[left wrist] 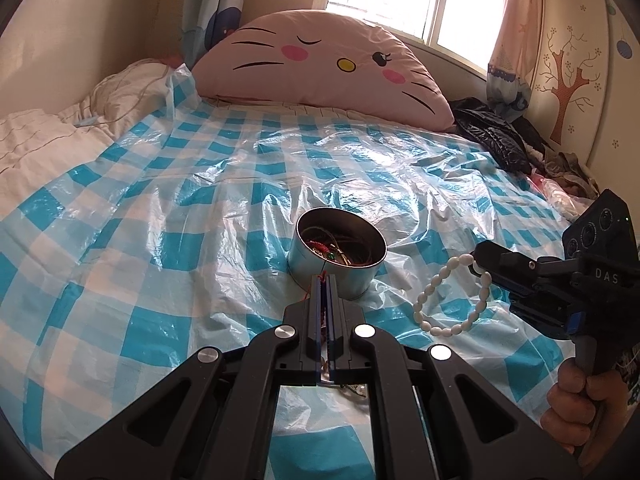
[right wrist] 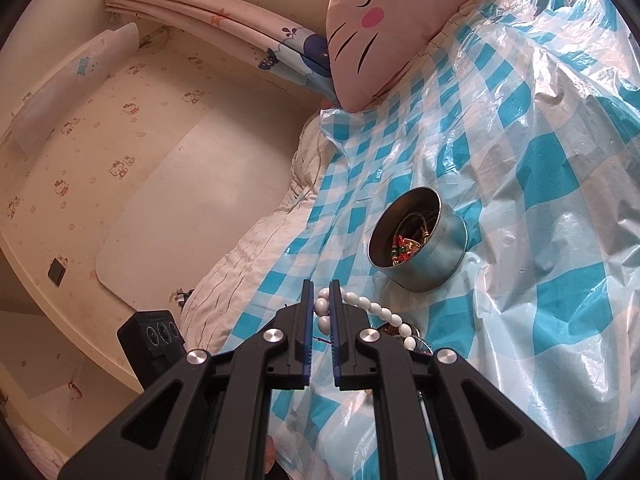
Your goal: Organize jewelry
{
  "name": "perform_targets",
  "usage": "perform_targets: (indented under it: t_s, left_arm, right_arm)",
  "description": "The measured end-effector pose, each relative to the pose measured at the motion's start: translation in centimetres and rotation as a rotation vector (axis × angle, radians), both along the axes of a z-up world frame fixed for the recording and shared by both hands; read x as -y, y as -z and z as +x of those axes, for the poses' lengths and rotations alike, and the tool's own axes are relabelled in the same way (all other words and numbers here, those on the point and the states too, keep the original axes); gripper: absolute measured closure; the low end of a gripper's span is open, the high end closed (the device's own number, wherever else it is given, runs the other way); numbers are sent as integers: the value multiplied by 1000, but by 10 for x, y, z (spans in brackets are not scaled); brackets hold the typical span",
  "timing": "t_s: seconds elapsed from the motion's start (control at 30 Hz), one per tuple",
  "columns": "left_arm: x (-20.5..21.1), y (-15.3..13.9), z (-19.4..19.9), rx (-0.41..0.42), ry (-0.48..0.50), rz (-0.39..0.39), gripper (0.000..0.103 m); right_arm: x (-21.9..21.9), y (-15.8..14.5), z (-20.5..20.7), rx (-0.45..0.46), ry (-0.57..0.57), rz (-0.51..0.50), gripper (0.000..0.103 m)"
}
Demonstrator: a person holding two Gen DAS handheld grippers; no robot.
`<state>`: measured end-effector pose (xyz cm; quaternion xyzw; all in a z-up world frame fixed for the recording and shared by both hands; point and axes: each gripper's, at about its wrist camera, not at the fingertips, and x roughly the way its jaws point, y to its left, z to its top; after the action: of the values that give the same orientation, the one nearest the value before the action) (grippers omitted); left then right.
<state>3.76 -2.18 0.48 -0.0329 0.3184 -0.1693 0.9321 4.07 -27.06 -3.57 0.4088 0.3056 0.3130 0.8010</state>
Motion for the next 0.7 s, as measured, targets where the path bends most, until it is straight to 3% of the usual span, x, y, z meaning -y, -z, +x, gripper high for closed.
perform_targets:
  t_s: [0.7]
  left_arm:
    - [-3,-31,13,42,14,-78,101]
  right_arm:
    - [-6,-1,21,8,-1,135,94]
